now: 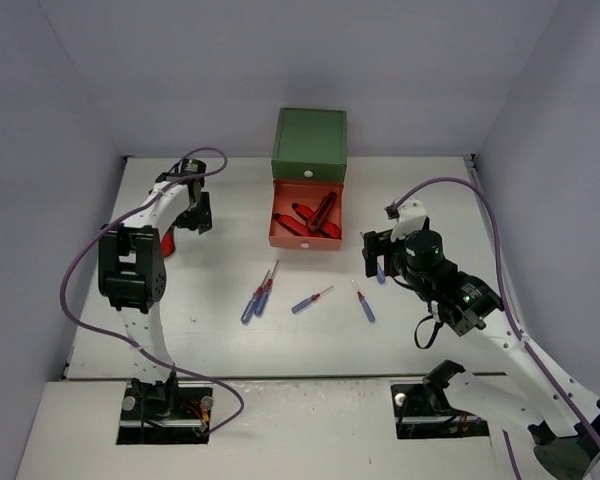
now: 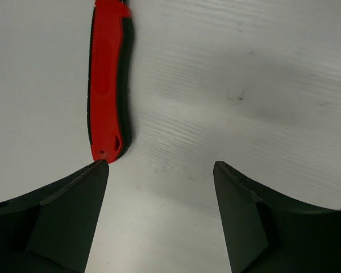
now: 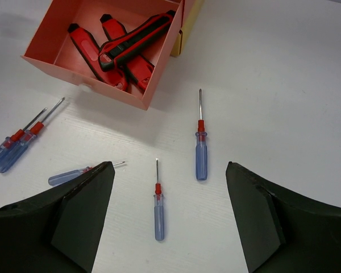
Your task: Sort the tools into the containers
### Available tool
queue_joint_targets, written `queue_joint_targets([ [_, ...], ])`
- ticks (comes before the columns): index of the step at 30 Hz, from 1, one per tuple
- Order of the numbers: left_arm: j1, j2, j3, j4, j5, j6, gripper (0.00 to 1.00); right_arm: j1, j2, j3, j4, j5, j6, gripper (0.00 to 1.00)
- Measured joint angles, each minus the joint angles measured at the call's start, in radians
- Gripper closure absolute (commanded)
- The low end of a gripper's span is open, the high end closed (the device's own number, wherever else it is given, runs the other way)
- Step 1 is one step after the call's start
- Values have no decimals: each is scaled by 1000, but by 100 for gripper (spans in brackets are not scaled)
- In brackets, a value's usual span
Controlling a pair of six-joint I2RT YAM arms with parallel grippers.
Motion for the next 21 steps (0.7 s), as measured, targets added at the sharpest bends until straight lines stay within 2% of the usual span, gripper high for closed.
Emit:
queue_joint_targets([
  [4, 64, 90, 25, -28, 26, 40, 29, 0, -9, 0, 0, -1, 6, 23],
  [13, 214, 157, 125, -32, 77, 59, 31, 0, -28, -7, -1, -2, 21, 22],
  [17, 231, 215, 152, -34, 119, 60, 37, 0, -28, -7, 0, -1, 22, 22],
  [21, 242, 250, 196, -33, 171, 64, 50, 0, -28, -7, 0, -1, 23, 22],
])
